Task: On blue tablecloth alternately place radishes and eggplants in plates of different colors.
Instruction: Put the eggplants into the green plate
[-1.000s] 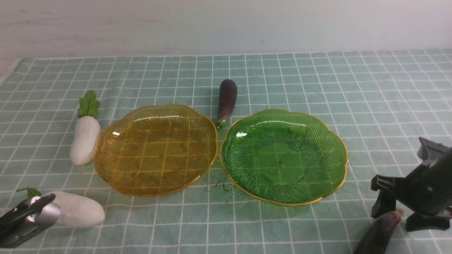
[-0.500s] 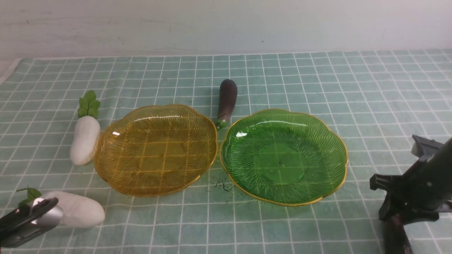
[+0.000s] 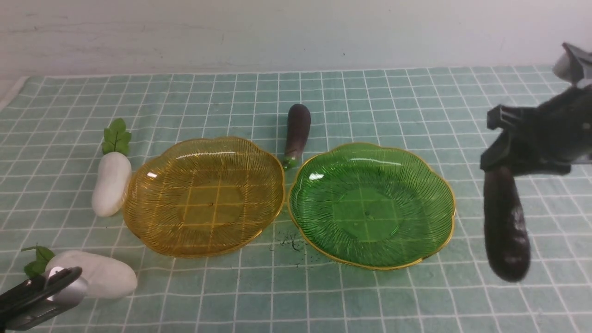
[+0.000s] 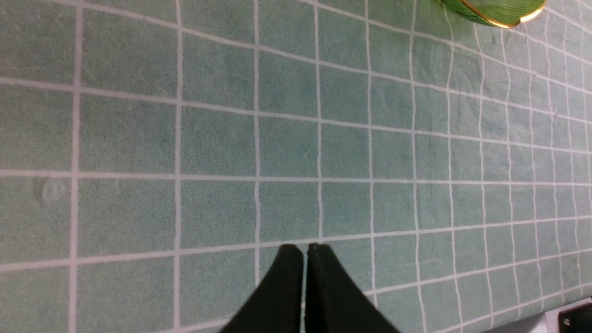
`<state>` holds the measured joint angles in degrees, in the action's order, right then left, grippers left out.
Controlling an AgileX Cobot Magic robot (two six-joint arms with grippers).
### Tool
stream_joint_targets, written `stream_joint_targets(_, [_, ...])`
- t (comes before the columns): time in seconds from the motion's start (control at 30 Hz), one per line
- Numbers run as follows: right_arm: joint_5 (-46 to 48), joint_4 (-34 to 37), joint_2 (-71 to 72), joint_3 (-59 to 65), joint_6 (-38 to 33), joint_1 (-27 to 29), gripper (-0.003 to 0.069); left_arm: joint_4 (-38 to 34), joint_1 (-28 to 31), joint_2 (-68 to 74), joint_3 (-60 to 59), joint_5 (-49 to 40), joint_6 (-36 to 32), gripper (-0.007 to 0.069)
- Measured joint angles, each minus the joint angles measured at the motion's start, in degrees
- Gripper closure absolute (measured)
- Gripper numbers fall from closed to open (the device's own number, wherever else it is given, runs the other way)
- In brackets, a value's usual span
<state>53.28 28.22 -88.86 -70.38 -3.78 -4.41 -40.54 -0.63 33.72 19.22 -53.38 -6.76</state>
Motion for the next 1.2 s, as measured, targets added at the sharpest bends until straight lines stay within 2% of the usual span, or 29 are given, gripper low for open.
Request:
stream_joint_targets(0.23, [-11.9, 5.5, -4.8, -0.2, -4.9, -5.6, 0.0438, 0.0, 0.0, 0.0, 0.0, -0.2, 0.0, 0.0628])
stream_joint_targets(0.53, [-23.8, 6.4, -14.0, -0.2, -5.8, -6.8, 0.0423, 0.0, 0.0, 0.0, 0.0, 1.2, 0.0, 0.0582])
stream_joint_targets(0.73, [-27.9, 6.6, -17.2, -0.2, -7.5, -6.8, 0.0254, 0.0, 0.0, 0.0, 0.0, 1.6, 2.5, 0.048])
stream_joint_targets(0.77, [-27.9, 6.6, -17.2, -0.2, -7.9, -6.8, 0.0216, 0.0, 0.0, 0.0, 0.0, 1.6, 3.2, 0.046])
stream_joint_targets(0.87, [-26.5, 6.4, -17.2, -1.0, -8.5, -6.8, 0.0181, 0.0, 0.0, 0.0, 0.0, 1.9, 4.0, 0.041])
stream_joint_targets(0.93, [-22.0, 5.4, -17.2, -3.4, -9.7, -6.8, 0.0169, 0.0, 0.0, 0.0, 0.0, 2.8, 4.2, 0.0382])
stream_joint_targets(1.1, [-9.5, 4.1, -18.7, -17.6, -12.2, -7.3, 0.0165, 0.0, 0.0, 0.0, 0.0, 4.4, 4.5, 0.0366])
stream_joint_targets(1.2, [-5.2, 1.7, -23.1, -28.3, -11.3, -10.1, 0.0163, 0.0, 0.0, 0.1, 0.0, 4.5, 4.6, 0.0366])
